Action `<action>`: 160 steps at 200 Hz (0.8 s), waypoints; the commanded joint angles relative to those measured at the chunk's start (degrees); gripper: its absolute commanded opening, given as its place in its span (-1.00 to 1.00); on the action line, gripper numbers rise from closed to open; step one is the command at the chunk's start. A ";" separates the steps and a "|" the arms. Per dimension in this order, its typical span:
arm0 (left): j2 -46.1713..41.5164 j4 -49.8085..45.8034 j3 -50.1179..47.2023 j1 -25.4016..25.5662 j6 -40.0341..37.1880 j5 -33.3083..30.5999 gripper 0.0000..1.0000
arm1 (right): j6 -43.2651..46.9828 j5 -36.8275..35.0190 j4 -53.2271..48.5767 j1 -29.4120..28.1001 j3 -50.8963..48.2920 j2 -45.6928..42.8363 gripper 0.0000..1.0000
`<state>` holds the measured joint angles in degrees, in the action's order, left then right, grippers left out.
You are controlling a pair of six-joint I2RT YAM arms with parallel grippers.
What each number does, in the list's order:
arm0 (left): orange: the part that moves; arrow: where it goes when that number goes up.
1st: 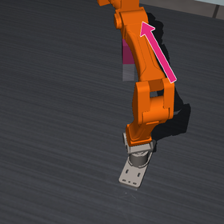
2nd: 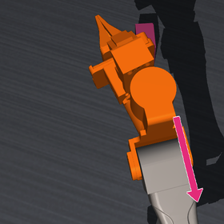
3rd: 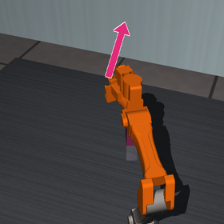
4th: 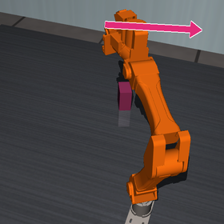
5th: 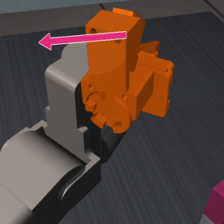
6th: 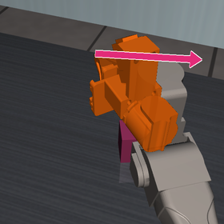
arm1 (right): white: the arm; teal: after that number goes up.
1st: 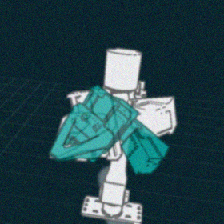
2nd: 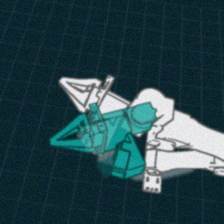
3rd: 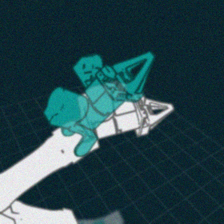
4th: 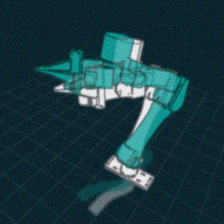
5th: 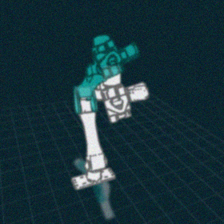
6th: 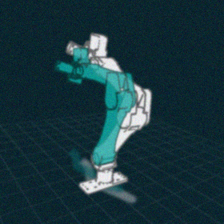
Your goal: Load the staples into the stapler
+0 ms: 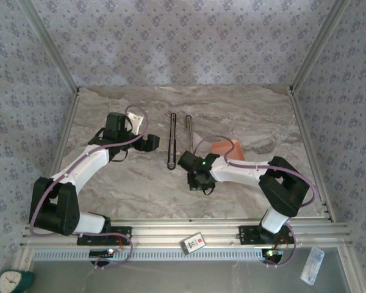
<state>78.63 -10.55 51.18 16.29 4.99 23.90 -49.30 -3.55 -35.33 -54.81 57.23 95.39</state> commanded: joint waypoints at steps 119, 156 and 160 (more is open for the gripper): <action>1.01 -0.70 1.29 1.20 0.01 0.40 0.96 | -3.05 3.73 -13.50 1.08 6.87 0.46 -0.34; 1.52 -0.68 1.38 1.20 0.00 0.40 0.96 | -1.01 5.19 -12.95 2.11 7.81 2.67 -0.34; 1.69 -0.65 1.38 1.20 -0.06 0.36 0.96 | -0.98 5.43 -12.71 2.27 7.81 2.75 -0.34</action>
<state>79.31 -10.72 51.18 17.06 4.99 23.55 -52.21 0.73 -45.34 -53.45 64.23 96.53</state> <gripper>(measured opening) 0.981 0.331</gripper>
